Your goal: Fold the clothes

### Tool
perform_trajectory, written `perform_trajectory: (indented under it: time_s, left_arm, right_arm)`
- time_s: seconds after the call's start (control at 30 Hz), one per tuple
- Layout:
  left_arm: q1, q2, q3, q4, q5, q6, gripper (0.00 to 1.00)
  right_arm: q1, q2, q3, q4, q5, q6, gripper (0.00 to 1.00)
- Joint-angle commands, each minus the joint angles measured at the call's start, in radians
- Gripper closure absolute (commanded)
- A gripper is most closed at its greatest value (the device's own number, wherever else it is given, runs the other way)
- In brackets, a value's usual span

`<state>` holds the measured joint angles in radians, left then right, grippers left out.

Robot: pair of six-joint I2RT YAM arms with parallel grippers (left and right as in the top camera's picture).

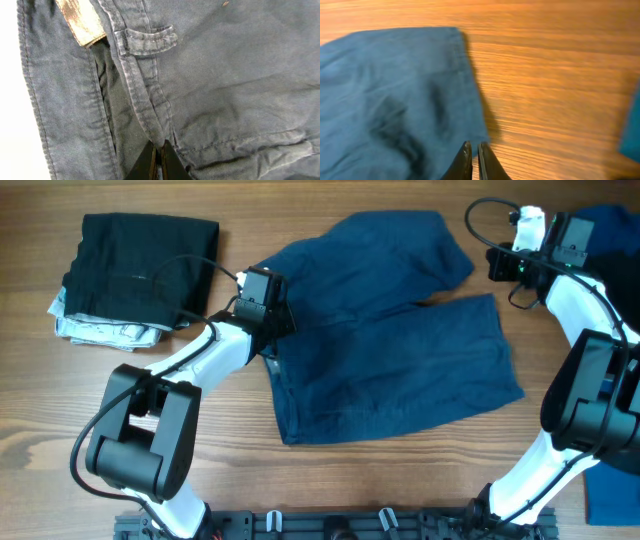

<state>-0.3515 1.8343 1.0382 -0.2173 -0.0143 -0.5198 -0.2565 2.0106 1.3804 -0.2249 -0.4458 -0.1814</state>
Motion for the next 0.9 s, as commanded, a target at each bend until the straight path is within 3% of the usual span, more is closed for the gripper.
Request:
perform_trajectory:
  time_s: [0.0, 0.6, 0.87]
  left_arm:
    - [0.003, 0.024, -0.004, -0.018, -0.059, 0.018, 0.96]
    - [0.003, 0.029, -0.004, -0.142, -0.147, 0.019, 0.96]
    - [0.003, 0.029, -0.004, -0.184, -0.198, 0.019, 0.96]
  right_arm:
    - [0.028, 0.017, 0.0, 0.002, -0.113, -0.057, 0.96]
    - [0.156, 0.206, 0.0, 0.137, -0.127, -0.079, 0.96]
    - [0.145, 0.21, 0.0, -0.067, 0.289, 0.035, 0.96]
